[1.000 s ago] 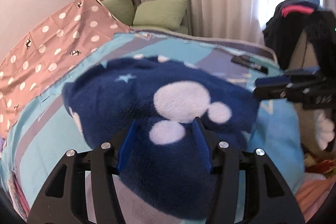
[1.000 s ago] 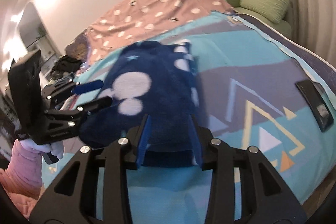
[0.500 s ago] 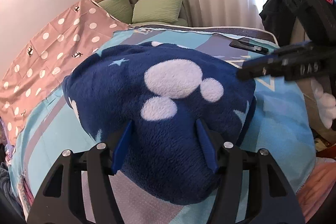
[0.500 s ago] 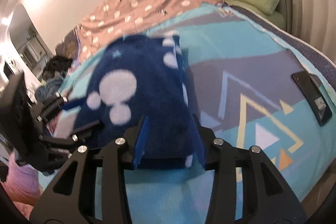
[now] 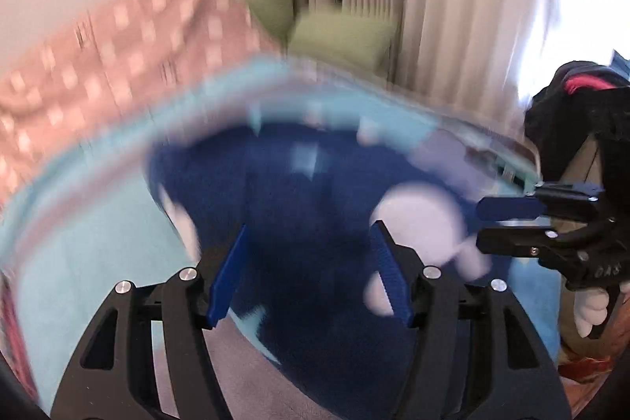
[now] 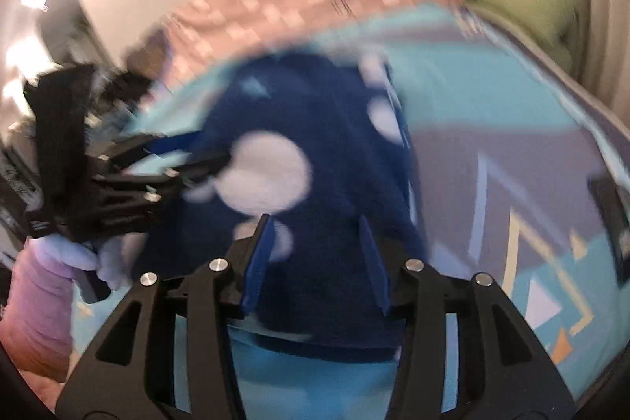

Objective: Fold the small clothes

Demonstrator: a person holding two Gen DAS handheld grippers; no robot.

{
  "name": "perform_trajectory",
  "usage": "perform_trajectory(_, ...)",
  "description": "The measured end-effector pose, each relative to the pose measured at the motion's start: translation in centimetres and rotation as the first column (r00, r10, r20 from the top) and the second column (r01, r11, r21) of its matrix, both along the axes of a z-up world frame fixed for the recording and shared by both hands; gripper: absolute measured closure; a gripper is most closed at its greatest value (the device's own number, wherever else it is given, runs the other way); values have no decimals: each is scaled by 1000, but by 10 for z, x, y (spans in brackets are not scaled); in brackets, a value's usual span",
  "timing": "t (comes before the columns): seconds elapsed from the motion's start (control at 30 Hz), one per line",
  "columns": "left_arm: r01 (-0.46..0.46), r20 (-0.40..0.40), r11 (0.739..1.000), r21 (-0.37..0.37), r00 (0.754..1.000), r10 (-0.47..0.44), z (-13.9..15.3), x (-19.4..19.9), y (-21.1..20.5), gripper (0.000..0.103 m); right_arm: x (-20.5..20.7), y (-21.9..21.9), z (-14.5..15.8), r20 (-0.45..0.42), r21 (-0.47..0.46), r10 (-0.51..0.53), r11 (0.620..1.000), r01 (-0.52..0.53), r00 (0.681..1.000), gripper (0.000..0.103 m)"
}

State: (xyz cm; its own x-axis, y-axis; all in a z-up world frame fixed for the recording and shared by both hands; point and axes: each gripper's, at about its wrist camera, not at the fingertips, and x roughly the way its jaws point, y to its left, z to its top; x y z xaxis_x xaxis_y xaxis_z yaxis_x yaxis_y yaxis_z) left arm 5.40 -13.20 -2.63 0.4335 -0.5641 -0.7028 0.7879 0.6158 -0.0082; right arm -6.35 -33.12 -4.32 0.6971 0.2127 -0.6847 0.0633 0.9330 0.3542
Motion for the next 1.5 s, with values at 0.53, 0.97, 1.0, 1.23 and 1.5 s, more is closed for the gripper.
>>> perform_trajectory(0.53, -142, -44, 974, -177, 990, 136, 36, 75, 18, 38, 65, -3, 29, 7, 10, 46, 999, -46, 999, 53)
perform_trajectory(0.97, -195, -166, 963, -185, 972, 165, 2, 128, 25, 23, 116, -4, 76, 51, -124, 91, 989, -84, 995, 52)
perform_trajectory(1.0, -199, -140, 956, -218, 975, 171, 14, 128, 28, 24, 125, -5, 78, 58, -118, 90, 990, -83, 994, 52)
perform_trajectory(1.23, -149, -238, 955, -255, 967, 87, 10, 156, 8, 67, 211, -4, -6, -182, -29, 136, 989, -143, 974, 45)
perform_trajectory(1.5, -91, -99, 993, -75, 992, 84, -41, 152, -23, 75, 208, -15, -5, -157, 11, 123, 992, -123, 980, 47)
